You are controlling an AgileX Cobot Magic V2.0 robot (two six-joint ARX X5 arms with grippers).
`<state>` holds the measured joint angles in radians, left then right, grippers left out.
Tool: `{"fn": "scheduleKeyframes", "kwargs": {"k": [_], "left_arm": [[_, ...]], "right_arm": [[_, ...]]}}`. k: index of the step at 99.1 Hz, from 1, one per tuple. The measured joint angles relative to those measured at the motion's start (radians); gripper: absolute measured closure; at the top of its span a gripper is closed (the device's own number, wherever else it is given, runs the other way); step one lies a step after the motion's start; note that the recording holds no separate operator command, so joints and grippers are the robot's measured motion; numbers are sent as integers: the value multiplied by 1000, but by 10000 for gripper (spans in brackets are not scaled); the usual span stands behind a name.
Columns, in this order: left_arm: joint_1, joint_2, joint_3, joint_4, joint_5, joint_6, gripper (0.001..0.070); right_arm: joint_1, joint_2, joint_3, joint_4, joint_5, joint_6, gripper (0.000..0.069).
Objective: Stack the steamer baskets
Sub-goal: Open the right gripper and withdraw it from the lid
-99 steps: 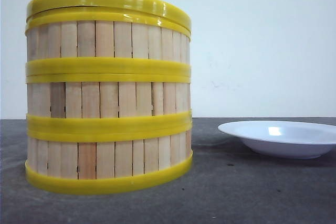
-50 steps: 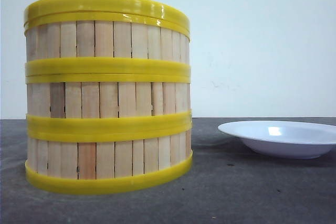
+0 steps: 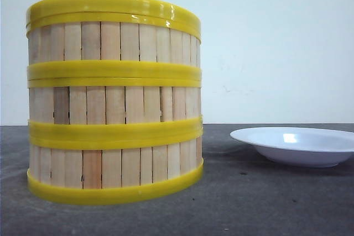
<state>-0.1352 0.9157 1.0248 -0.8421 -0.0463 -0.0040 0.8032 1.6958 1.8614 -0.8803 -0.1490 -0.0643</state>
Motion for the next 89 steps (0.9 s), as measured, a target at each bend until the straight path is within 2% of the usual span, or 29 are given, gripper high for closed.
{"fn": "scheduleKeyframes", "kwargs": {"k": [12,31,64,89], "left_arm": [[0,0,0,0,0,0,434],[0,0,0,-1,0,0,434],[0,0,0,0,0,0,434],[0,0,0,0,0,0,434]], "right_arm": [[-32,-138,2,-28,88,3,334],[-175,-306,-50,-79,101,10,334],[-449,-616,-520,-15,100,40,334],[-605,-806,-845,7,70,80,334]]}}
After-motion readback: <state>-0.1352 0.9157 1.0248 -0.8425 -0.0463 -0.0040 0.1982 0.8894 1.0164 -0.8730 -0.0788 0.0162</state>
